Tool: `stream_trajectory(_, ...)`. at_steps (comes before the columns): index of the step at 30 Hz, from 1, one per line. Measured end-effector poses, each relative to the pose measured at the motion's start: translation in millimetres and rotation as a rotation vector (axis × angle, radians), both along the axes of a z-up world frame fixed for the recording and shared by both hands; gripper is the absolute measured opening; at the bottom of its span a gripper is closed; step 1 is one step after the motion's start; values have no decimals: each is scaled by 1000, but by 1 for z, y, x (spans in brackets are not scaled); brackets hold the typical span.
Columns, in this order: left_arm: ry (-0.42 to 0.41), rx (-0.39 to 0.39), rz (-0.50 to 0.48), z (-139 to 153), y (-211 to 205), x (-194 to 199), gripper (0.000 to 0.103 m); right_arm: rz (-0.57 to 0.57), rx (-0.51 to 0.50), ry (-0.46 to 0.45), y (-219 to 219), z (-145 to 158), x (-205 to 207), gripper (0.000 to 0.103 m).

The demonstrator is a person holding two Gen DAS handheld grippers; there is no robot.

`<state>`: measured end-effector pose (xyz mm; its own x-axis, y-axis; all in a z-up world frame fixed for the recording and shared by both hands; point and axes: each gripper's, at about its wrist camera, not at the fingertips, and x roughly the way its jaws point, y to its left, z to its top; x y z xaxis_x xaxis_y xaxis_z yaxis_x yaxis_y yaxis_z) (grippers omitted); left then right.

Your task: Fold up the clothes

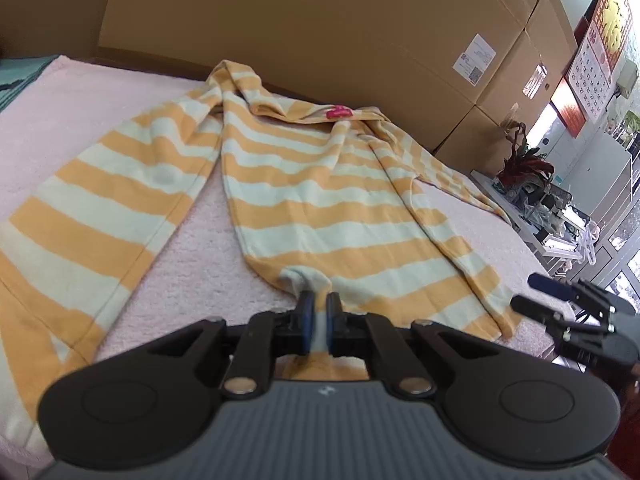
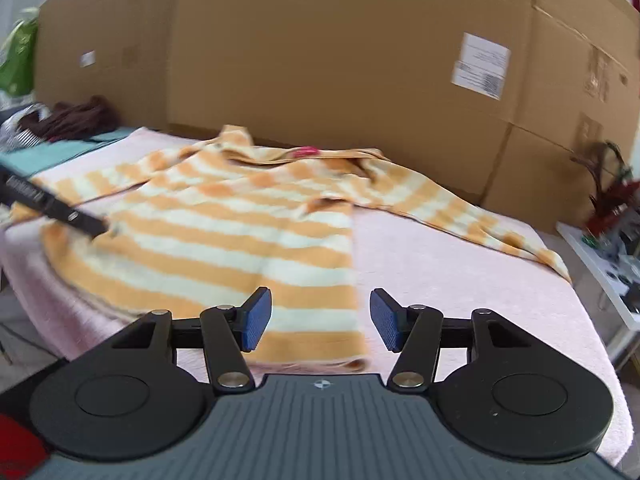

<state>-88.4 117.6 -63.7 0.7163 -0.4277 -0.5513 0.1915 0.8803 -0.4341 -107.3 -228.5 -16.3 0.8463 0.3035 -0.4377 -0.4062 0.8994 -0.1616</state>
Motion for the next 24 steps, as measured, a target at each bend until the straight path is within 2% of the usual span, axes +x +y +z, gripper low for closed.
stream_trajectory(3,3,-26,-3,0,1,1,0,29,-135,-51,29,-15,-12,56)
stream_trajectory(5,4,-45,-7,1,2,1,0,-14,-131,-55,26,-14,-3,54)
stream_trajectory(6,5,-54,-9,1,2,1,0,-36,-128,-57,24,-13,2,42)
stream_trajectory(9,-4,-67,-4,3,3,-1,0,-63,2,48,5,-7,18,19)
stream_trajectory(12,-10,-62,4,6,4,-1,0,-100,11,44,2,-4,15,9)
stream_trajectory(14,-29,-52,6,11,5,-2,0,-122,4,17,2,-1,10,9)
stream_trajectory(18,-74,-45,17,24,8,-6,0,-161,65,20,-12,12,11,9)
stream_trajectory(21,-126,-74,42,44,22,-11,0,-162,199,37,-30,30,11,9)
stream_trajectory(24,-176,-67,74,65,35,-18,0,-149,349,46,-48,49,8,9)
